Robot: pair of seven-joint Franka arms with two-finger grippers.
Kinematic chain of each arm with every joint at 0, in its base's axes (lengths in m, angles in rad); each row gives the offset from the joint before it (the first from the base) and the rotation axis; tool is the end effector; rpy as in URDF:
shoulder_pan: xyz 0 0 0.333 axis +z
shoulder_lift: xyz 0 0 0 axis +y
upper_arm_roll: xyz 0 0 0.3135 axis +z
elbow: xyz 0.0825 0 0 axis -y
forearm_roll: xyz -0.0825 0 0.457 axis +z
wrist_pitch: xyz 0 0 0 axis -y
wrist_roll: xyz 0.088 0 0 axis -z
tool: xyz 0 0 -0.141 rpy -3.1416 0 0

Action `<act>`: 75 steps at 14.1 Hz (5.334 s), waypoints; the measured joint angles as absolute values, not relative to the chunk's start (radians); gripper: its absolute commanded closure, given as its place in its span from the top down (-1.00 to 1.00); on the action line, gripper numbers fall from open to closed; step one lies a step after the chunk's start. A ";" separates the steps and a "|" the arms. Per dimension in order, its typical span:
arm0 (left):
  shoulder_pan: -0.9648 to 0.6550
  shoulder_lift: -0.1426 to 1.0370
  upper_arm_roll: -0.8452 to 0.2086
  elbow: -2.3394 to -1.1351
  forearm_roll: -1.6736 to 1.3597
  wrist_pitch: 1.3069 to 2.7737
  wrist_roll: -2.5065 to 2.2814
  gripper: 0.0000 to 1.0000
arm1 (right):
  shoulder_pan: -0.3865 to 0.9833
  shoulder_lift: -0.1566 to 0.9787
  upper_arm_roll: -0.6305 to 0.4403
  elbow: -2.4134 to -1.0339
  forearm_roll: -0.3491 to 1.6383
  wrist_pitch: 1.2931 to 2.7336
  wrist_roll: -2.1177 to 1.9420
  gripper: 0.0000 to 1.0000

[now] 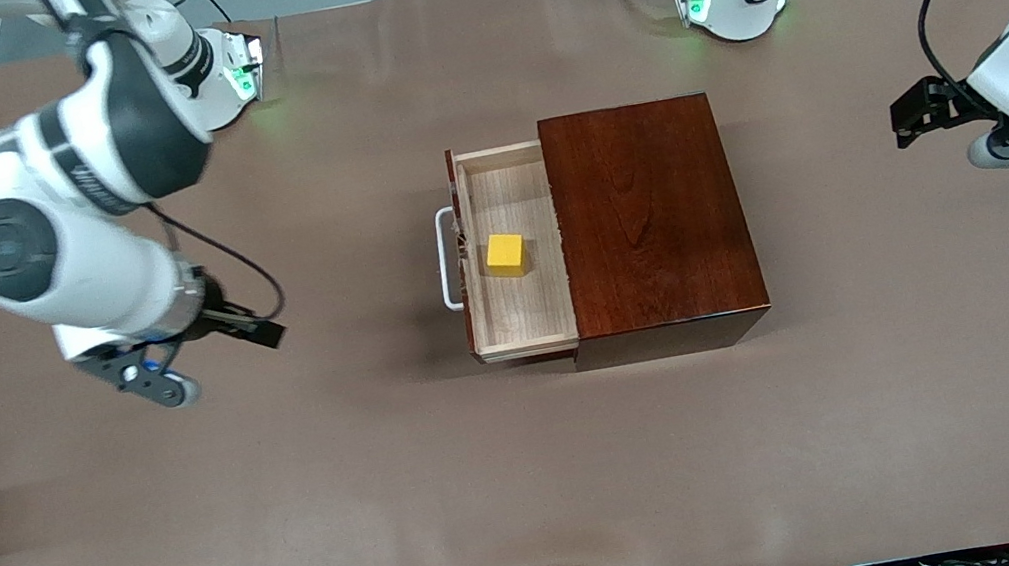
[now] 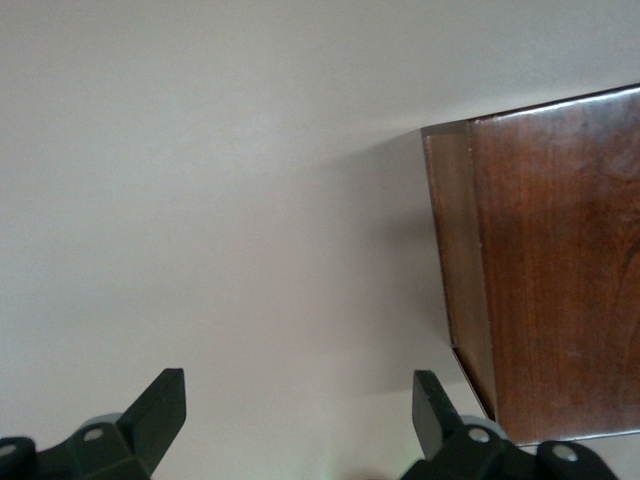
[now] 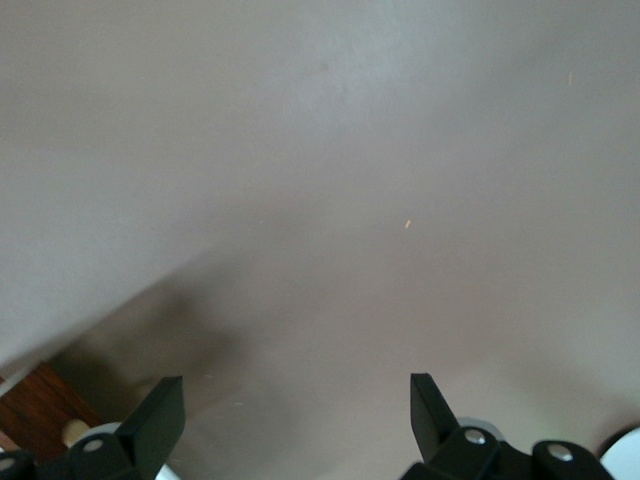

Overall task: Open drawer, take yellow block, close drawer
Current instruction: 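Move the right gripper over the yellow block in the drawer, then lower the right gripper and close it on the yellow block, then lift the yellow block out of the drawer with the right gripper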

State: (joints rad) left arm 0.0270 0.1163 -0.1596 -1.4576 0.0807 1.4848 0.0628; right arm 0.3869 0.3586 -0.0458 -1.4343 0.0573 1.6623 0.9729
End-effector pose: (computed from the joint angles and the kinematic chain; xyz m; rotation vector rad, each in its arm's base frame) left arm 0.6469 -0.0692 0.5688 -3.0595 0.2942 0.1314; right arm 0.6749 0.2514 0.4265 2.9316 -0.9697 -0.1976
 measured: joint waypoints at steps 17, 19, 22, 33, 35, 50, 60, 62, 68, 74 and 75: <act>-0.091 0.103 -0.013 -1.463 0.036 1.507 -0.011 1.00 | 0.601 0.482 -0.048 -1.418 0.082 1.787 1.527 1.00; -0.091 0.103 -0.012 -1.463 0.036 1.508 -0.011 1.00 | 0.624 0.485 -0.047 -1.418 0.087 1.820 1.569 1.00; -0.091 0.103 -0.012 -1.463 0.036 1.508 -0.011 1.00 | 0.664 0.509 -0.046 -1.418 0.105 1.872 1.671 1.00; -0.092 0.103 -0.012 -1.463 0.036 1.508 -0.011 1.00 | 0.765 0.602 -0.045 -1.377 0.203 1.963 2.030 1.00; -0.092 0.103 -0.012 -1.463 0.036 1.508 -0.011 1.00 | 0.779 0.611 -0.044 -1.377 0.210 1.964 2.106 1.00; -0.094 0.103 -0.014 -1.465 0.036 1.508 -0.012 1.00 | 0.822 0.672 -0.048 -1.376 0.208 2.069 2.195 1.00; -0.094 0.103 -0.014 -1.465 0.036 1.523 -0.012 1.00 | 0.822 0.676 -0.051 -1.380 0.201 2.070 2.195 0.93; -0.094 0.103 -0.013 -1.465 0.033 1.539 -0.013 1.00 | 0.822 0.681 -0.050 -1.383 0.200 2.070 2.195 0.33; -0.093 0.103 -0.010 -1.466 -0.002 1.572 -0.019 1.00 | 0.823 0.684 -0.050 -1.381 0.193 2.071 2.195 -0.97; -0.094 0.103 -0.009 -1.469 0.004 1.559 -0.020 1.00 | 0.833 0.673 -0.055 -1.357 0.187 2.066 2.195 -1.00; -0.094 0.103 -0.010 -1.469 0.014 1.559 -0.025 1.00 | 0.833 0.663 -0.057 -1.354 0.187 2.052 2.195 -1.00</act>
State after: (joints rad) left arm -0.0939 0.1031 -0.0099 -1.4692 0.0143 1.5590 -0.0248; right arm 0.8327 0.6633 -0.0567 -1.3541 0.1872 2.0518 2.1947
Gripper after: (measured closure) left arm 0.000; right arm 0.441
